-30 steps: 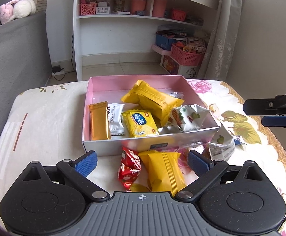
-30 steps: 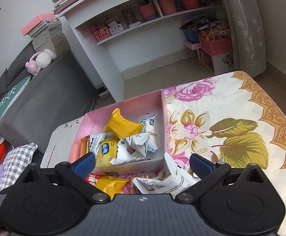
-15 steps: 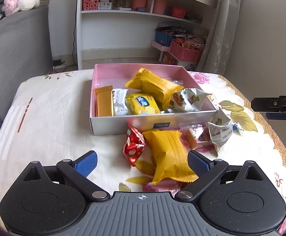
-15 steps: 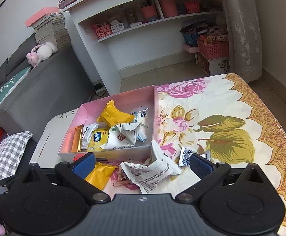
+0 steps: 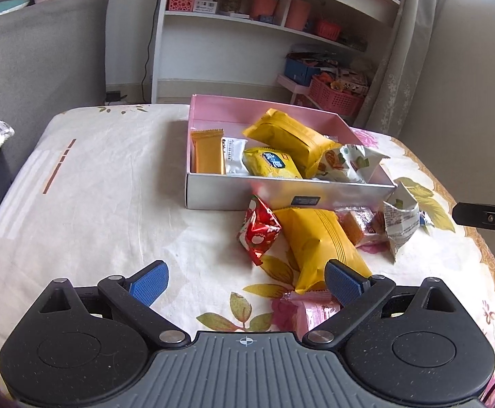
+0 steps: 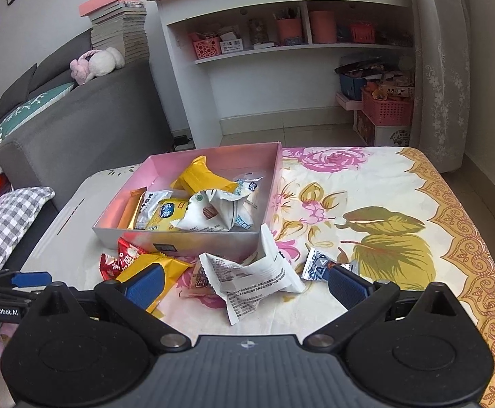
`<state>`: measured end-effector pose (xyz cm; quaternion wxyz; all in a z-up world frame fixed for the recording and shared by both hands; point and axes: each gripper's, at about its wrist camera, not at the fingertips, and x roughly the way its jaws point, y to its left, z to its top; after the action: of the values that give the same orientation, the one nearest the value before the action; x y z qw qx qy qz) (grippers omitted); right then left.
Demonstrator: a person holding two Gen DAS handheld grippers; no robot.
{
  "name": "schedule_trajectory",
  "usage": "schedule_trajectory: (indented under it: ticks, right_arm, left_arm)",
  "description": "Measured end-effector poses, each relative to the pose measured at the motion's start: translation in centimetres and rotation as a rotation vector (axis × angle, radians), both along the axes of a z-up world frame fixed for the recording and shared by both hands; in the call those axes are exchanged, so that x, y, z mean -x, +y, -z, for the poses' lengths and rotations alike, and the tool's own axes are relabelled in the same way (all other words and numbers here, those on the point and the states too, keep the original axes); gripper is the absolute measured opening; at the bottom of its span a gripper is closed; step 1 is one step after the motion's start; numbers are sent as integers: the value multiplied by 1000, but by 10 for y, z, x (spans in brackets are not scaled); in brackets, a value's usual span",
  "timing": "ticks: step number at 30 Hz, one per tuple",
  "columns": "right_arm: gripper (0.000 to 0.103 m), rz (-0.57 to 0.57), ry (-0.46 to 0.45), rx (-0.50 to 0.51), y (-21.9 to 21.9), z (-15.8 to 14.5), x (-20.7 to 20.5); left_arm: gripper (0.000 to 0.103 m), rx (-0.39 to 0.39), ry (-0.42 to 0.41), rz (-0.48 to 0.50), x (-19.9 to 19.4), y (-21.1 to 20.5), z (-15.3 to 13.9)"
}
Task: Organize snacks
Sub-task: 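Withdraw both tools from the box toward the snacks beside it, then grasp the yellow pillow pack with the left gripper while the right grasps a white printed packet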
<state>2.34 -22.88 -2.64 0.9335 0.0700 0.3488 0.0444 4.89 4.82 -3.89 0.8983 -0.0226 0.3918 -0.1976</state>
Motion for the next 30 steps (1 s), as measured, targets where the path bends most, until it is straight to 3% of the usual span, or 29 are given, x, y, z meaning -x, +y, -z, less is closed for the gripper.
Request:
schedule_trajectory:
  ticks: [9, 21, 30]
  right_arm:
    - [97, -87, 3, 75, 10, 19, 3]
    - [97, -111, 58, 132, 21, 38, -26]
    - [90, -120, 131, 166, 22, 52, -53]
  left_arm:
    - [100, -81, 13, 19, -3, -12, 11]
    - [99, 70, 34, 76, -23, -34, 2]
    - [95, 81, 106, 142, -33, -68, 6]
